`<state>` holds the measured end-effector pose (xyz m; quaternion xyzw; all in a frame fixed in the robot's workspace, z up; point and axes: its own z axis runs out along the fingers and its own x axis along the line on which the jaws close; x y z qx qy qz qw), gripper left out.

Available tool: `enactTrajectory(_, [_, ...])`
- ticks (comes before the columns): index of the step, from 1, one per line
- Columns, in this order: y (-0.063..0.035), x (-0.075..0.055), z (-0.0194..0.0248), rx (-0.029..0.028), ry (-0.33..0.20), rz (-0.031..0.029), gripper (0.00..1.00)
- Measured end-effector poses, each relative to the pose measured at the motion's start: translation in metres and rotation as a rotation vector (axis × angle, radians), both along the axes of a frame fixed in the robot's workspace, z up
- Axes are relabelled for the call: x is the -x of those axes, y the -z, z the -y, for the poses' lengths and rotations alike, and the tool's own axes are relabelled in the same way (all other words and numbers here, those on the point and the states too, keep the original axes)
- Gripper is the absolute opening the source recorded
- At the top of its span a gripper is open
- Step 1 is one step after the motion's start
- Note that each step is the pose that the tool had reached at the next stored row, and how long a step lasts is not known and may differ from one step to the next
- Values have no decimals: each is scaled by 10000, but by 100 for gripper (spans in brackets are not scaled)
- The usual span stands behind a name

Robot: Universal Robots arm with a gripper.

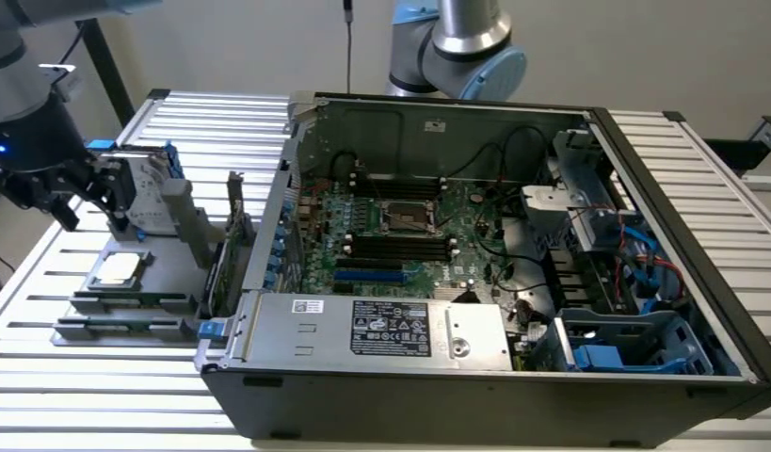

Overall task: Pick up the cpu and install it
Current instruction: 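Pick up the cpu and move it towards the insertion slot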

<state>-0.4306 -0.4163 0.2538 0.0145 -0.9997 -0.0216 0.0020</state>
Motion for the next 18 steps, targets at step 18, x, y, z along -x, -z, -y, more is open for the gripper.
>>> enactTrajectory(18, [328, 0, 104, 0, 1, 1, 65])
